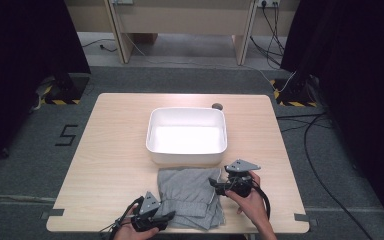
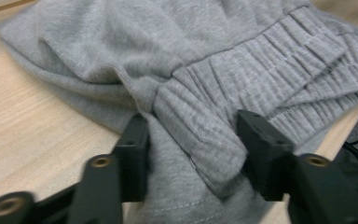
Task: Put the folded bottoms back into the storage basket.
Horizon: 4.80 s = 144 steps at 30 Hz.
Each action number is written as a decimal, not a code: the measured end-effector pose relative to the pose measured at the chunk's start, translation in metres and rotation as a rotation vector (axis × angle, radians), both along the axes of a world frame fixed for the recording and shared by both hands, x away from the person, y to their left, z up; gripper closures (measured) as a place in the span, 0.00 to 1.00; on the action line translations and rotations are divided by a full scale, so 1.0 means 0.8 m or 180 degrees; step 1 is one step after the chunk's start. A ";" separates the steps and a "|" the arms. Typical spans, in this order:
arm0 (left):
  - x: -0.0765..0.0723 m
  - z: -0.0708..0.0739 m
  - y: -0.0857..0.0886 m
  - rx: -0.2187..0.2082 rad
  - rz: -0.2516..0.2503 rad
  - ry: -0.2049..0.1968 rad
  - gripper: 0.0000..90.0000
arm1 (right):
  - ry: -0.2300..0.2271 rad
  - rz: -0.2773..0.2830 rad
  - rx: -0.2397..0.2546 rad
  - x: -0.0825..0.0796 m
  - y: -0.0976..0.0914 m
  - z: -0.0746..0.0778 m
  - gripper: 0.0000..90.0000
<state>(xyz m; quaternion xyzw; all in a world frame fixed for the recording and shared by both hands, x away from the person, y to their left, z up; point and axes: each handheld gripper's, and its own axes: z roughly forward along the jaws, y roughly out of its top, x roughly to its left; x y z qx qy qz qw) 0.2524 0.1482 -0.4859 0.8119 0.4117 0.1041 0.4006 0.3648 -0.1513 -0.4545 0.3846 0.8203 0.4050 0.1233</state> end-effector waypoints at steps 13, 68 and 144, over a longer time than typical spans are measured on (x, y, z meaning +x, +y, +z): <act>-0.013 0.001 0.022 -0.0020 -0.0139 -0.0028 0.75 | 0.0141 0.0047 0.0041 0.004 0.010 -0.008 0.22; -0.017 0.026 0.026 -0.0483 -0.0231 0.0021 0.81 | -0.0275 0.0557 0.0530 -0.018 0.034 0.010 0.79; 0.139 0.215 0.032 -0.0618 -0.0203 -0.0520 0.81 | -0.0811 0.0431 0.0998 0.112 0.055 0.214 0.81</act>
